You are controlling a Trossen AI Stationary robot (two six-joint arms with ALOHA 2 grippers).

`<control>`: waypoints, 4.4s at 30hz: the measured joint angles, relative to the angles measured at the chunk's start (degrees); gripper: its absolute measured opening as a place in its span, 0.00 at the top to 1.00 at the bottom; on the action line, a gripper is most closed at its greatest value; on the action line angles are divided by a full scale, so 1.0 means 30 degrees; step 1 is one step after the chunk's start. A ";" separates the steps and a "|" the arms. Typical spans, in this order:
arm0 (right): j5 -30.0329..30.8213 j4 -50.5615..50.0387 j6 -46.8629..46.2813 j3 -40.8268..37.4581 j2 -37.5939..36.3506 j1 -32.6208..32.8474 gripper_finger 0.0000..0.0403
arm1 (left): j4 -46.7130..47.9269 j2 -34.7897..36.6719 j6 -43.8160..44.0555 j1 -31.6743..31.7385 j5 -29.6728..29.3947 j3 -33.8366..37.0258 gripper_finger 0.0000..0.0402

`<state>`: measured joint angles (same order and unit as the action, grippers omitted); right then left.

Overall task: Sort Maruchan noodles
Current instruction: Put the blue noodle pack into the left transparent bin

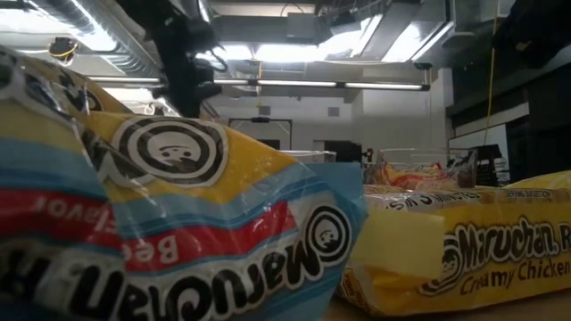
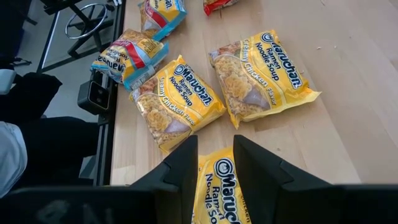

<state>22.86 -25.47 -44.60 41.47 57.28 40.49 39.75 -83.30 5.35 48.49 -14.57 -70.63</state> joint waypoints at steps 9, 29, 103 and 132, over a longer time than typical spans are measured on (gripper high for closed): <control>0.0042 0.0000 -0.0015 0.0000 0.0000 0.0001 0.74 | -0.1902 -0.1786 0.0016 0.0263 -0.0048 0.0007 1.00; 0.0034 -0.0029 0.0466 0.0000 0.0000 -0.0001 0.74 | -0.1393 -0.1276 -0.0878 0.0246 -0.1099 0.0015 0.85; 0.0669 -0.0138 0.0503 0.0000 0.0000 -0.0001 0.74 | 0.4356 0.0732 1.9468 -2.6755 0.8776 0.7589 0.85; 0.0727 -0.0714 0.0532 0.0007 0.0000 -0.0001 0.74 | 0.4447 -0.0001 1.9765 -2.6762 0.9500 0.7425 1.00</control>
<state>25.04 -27.62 -43.00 41.49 57.28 40.49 53.09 -83.31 64.64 -31.79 13.93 -48.36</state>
